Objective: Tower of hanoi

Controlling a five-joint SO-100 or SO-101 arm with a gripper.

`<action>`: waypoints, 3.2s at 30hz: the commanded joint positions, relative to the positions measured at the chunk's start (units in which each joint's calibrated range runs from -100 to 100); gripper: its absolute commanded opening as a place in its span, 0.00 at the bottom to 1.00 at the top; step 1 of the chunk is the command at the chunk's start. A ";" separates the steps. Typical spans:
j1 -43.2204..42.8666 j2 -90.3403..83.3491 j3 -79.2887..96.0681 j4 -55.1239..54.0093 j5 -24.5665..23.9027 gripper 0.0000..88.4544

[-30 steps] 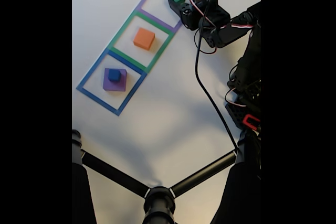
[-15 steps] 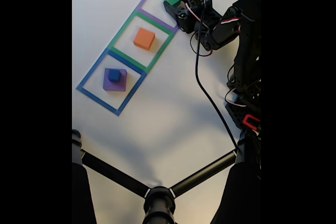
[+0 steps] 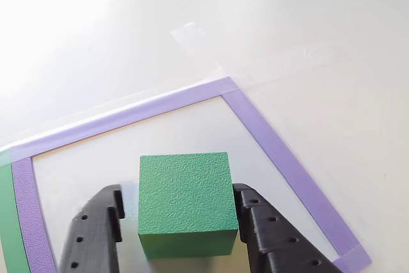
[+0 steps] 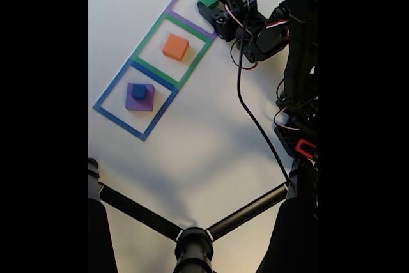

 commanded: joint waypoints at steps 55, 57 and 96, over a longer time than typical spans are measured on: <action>-37.88 -85.29 -44.63 138.03 0.00 0.00; -39.71 -85.29 -44.26 138.19 0.00 0.00; -49.47 -84.89 25.89 63.16 0.00 0.30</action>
